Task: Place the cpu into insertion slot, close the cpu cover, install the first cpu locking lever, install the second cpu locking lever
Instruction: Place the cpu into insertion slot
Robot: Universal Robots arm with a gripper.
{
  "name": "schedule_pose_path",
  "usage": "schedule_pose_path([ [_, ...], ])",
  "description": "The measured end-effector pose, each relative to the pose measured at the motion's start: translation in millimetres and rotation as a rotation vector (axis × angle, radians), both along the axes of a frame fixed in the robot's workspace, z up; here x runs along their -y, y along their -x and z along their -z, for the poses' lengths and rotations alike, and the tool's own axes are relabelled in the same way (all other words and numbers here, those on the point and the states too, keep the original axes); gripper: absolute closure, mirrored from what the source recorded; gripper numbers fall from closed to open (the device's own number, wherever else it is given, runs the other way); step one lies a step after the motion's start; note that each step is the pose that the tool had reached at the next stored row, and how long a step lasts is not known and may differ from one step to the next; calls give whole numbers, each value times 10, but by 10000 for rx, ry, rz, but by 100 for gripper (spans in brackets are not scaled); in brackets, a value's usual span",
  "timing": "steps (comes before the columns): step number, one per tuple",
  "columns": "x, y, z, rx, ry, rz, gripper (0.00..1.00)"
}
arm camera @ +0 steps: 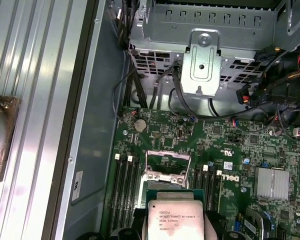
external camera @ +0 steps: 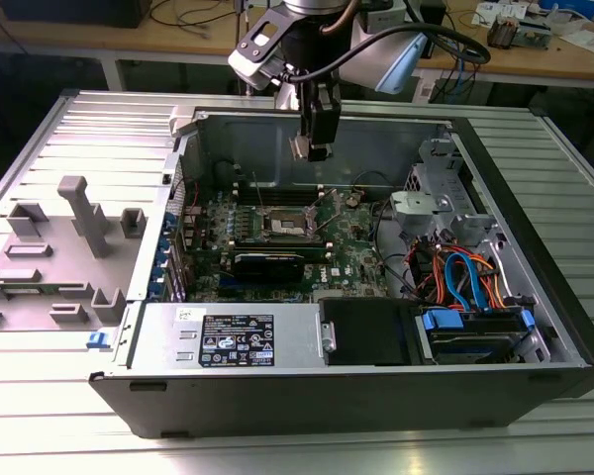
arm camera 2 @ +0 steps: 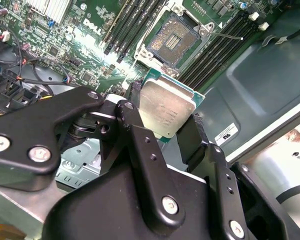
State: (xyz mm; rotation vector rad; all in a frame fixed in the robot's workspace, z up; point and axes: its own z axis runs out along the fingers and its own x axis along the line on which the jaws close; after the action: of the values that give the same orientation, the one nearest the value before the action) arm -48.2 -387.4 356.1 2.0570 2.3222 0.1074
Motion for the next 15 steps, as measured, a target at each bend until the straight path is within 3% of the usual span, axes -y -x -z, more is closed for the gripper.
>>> schedule_pose_path([
  [5,0,0,15,0,0,470,46],
  [11,0,0,92,-7,3,680,46],
  [15,0,0,99,-17,4,715,46],
])
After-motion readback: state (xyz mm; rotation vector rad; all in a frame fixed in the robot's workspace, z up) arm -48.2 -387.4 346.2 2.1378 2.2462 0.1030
